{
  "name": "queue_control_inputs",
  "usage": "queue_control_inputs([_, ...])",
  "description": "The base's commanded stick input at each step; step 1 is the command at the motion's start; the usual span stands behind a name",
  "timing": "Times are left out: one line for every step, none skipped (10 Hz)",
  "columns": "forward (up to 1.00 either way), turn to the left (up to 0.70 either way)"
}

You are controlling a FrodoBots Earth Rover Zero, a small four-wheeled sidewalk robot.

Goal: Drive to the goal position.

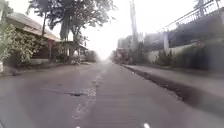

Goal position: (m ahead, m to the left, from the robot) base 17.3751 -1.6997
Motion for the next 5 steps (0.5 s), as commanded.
queue_control_inputs([1.00, 0.00])
queue_control_inputs([1.00, 0.00])
queue_control_inputs([1.00, 0.00])
queue_control_inputs([1.00, 0.00])
queue_control_inputs([1.00, 0.00])
